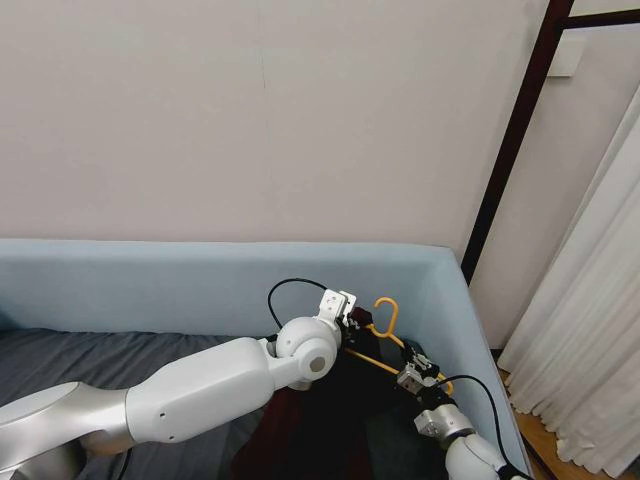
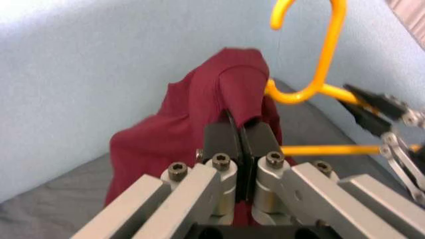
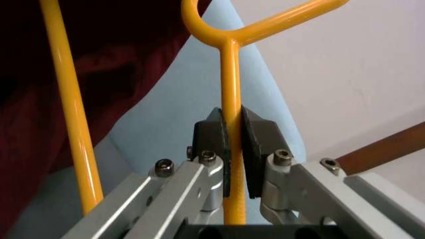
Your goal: Pick up the clothes from the sofa and hang them on the clothes hanger.
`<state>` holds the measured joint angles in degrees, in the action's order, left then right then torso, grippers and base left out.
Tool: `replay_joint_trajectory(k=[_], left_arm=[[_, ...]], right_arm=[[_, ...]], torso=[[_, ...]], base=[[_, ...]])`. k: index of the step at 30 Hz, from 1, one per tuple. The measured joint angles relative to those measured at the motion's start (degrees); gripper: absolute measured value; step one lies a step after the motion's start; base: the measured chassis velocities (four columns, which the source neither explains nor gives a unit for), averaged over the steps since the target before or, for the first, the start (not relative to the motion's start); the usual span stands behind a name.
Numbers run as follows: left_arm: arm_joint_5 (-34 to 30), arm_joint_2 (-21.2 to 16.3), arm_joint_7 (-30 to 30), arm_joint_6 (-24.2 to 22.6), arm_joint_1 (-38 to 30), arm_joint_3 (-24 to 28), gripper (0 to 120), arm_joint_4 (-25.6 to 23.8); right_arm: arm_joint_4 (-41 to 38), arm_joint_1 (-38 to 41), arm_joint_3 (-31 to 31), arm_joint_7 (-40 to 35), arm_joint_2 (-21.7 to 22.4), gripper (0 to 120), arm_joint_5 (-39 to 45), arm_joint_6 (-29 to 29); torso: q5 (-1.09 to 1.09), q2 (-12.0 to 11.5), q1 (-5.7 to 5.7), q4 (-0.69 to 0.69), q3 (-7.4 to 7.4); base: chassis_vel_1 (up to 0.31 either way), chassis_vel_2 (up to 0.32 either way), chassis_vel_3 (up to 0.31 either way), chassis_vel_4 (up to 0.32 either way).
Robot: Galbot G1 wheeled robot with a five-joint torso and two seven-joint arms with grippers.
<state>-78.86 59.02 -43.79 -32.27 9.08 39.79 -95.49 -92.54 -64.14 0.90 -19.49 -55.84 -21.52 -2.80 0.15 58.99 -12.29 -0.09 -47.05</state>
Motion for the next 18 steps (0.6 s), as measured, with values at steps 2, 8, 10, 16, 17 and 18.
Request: replay_joint_trajectory(k=[2,8,10,16,17,18], left_arm=[[0.34,-0.03,0.61,0.21,-1.03,0.92,0,-0.52],[0.52,0.36,0.72,0.49,-2.72,2.45,0,-1.80],[0.52,0.92,0.64,0.54,-3.37,3.08,0,-2.20],[0.34,1.86,-0.44,0.67,-4.19,3.89,0,-2.76],[0.21,1.90,-0.84,0.73,-4.33,3.90,0,-3.14],[0.21,1.90,-0.84,0.73,-4.33,3.90,0,-3.14]], right_arm=[[0.88,1.50,-0.80,-0.20,0.39,5,-1.14,0.92],[2.53,4.82,-3.05,-0.43,0.85,5,-1.10,0.67],[3.62,6.37,-3.95,-0.53,0.93,5,-0.74,0.35],[5.15,8.51,-5.11,-0.57,1.00,5,0.14,-0.57],[5.57,8.96,-5.32,-0.56,1.01,5,0.29,-0.67],[5.57,8.96,-5.32,-0.56,1.01,5,0.29,-0.67]], torso=[[0.00,0.00,0.00,0.01,0.00],[0.00,0.00,0.00,0.01,0.00],[0.00,0.00,0.00,0.00,0.00],[0.00,0.00,0.00,0.00,0.00],[0.00,0.00,0.00,0.00,0.00],[0.00,0.00,0.00,0.00,0.00]], base=[[0.000,0.000,0.000,0.000],[0.000,0.000,0.000,0.000],[0.000,0.000,0.000,0.000],[0.000,0.000,0.000,0.000],[0.000,0.000,0.000,0.000],[0.000,0.000,0.000,0.000]])
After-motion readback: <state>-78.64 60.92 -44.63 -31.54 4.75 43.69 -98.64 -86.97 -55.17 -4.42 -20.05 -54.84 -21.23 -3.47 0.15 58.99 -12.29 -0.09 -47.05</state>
